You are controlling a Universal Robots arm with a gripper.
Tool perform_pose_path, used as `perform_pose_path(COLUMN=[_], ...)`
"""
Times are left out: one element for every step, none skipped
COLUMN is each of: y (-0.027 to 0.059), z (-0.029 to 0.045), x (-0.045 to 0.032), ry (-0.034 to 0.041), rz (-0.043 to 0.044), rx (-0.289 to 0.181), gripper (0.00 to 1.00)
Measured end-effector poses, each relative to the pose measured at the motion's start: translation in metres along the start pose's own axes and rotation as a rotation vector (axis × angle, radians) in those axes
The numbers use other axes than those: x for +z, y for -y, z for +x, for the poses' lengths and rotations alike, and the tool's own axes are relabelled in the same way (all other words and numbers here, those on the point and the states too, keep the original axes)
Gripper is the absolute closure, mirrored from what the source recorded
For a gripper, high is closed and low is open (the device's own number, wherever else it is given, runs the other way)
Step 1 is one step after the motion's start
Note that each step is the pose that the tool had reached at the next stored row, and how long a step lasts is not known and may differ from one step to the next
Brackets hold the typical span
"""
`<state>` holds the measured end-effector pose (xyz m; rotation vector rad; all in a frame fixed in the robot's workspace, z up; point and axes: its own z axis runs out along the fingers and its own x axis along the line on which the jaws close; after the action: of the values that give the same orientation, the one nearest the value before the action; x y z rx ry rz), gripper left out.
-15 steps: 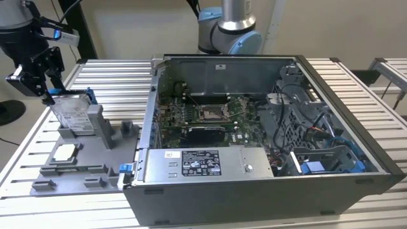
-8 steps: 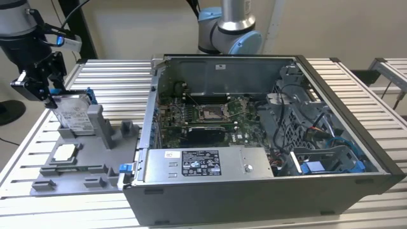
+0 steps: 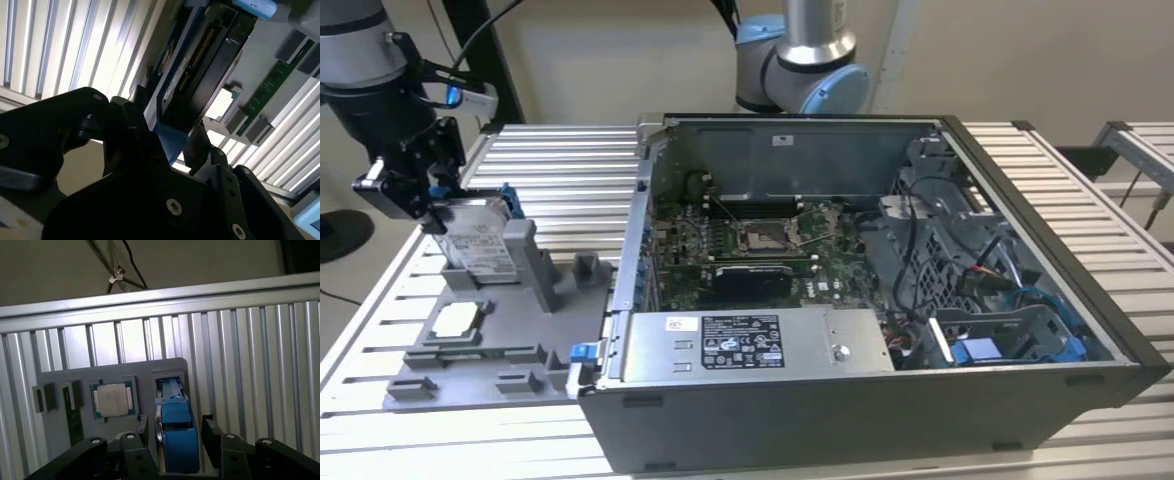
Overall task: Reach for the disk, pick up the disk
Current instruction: 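Pick up the disk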
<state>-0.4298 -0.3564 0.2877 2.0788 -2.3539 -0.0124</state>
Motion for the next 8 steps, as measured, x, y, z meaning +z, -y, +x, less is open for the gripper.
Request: perform_pose_path(y=[0.0001, 0.0, 0.0, 0.0001, 0.0001, 0.0, 0.0, 0.0], z=[0.0, 0.0, 0.0, 0.0, 0.0, 0.0, 0.0001, 0.0001], x=[0.0, 0.0, 0.0001, 0.0001, 0.0001, 0.0001, 0.0003, 0.0006], ry=[0.0, 0.0002, 0.0004, 0.0006, 0.0006, 0.0006, 0.0006, 0.0006], rz=[0.0, 0.0, 0.0001, 0.0002, 0.0002, 0.0001, 0.0001, 0.0001], rx=[0.0, 0.0, 0.0, 0.0, 0.0, 0.0, 0.0, 0.0], gripper=[0.0, 0.0, 0.0, 0.0, 0.0, 0.0, 0.0, 0.0])
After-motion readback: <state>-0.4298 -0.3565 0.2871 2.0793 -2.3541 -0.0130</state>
